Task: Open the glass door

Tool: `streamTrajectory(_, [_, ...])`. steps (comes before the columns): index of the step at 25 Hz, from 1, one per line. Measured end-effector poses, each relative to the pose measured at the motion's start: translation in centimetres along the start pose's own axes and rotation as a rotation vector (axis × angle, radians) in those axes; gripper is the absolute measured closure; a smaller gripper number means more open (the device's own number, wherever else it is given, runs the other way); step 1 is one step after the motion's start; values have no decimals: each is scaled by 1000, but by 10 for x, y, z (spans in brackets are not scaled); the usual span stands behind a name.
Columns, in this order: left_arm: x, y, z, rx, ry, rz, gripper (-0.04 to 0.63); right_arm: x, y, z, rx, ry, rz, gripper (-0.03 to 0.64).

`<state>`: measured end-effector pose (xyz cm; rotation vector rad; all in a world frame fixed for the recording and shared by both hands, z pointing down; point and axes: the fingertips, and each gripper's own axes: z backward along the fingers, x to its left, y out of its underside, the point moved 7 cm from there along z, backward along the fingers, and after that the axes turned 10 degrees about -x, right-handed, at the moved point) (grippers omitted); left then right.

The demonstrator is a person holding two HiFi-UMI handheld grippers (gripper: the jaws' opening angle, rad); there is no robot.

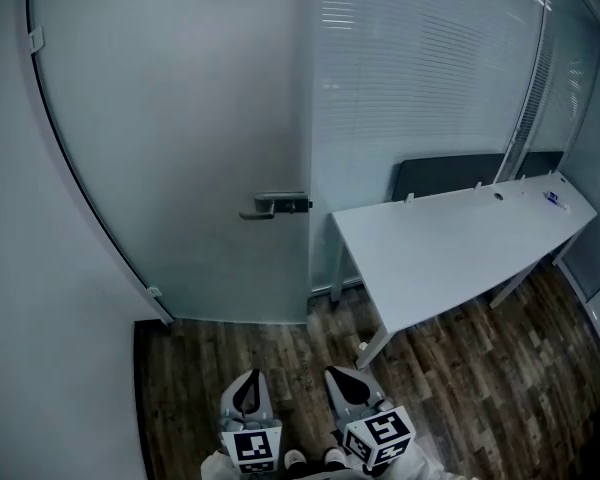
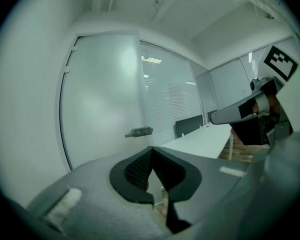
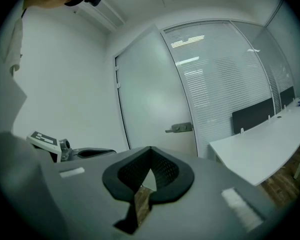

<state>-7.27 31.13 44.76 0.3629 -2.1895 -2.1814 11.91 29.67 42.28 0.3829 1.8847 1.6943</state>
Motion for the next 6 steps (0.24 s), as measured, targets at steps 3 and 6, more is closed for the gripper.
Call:
streamTrajectory(3, [-23,-4,-9,-7,19,3,595,-16,-1,8,-3,3,-5,614])
streamTrajectory(6, [-51,-7,-8,-15,38,7,595,-28,-2,23,-5,3,-8,614])
